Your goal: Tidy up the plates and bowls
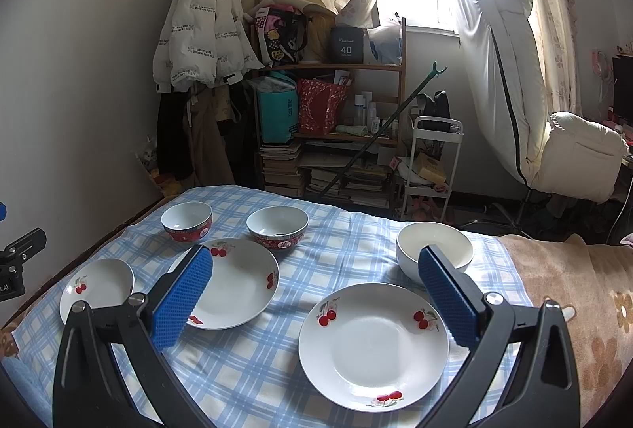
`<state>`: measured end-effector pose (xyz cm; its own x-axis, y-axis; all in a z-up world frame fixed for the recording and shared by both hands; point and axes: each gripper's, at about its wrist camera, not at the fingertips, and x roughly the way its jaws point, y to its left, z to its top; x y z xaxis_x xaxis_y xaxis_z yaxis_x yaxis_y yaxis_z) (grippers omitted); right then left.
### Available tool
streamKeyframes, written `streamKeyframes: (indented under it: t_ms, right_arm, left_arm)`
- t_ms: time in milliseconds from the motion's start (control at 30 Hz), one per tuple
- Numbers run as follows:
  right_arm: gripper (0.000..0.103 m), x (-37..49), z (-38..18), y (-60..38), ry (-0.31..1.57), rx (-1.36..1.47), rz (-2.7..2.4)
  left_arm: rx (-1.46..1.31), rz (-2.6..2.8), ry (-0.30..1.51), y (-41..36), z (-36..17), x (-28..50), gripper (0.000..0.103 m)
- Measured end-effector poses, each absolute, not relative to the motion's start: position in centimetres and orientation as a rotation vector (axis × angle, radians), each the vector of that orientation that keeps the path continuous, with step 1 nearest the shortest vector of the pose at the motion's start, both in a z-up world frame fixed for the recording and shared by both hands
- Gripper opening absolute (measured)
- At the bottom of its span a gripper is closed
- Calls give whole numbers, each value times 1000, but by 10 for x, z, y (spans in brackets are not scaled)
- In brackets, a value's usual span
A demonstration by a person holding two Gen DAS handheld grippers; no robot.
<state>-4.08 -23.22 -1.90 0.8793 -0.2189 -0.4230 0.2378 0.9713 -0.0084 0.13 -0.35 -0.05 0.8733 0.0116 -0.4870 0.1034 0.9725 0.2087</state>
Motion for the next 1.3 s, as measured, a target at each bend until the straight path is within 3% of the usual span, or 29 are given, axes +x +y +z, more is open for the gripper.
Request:
streamKeyframes:
  t_ms: [1300]
  right_arm:
    - [103, -33, -16, -227, 436, 29, -224]
  left_arm:
    - [243, -59, 511, -3, 0, 1, 102]
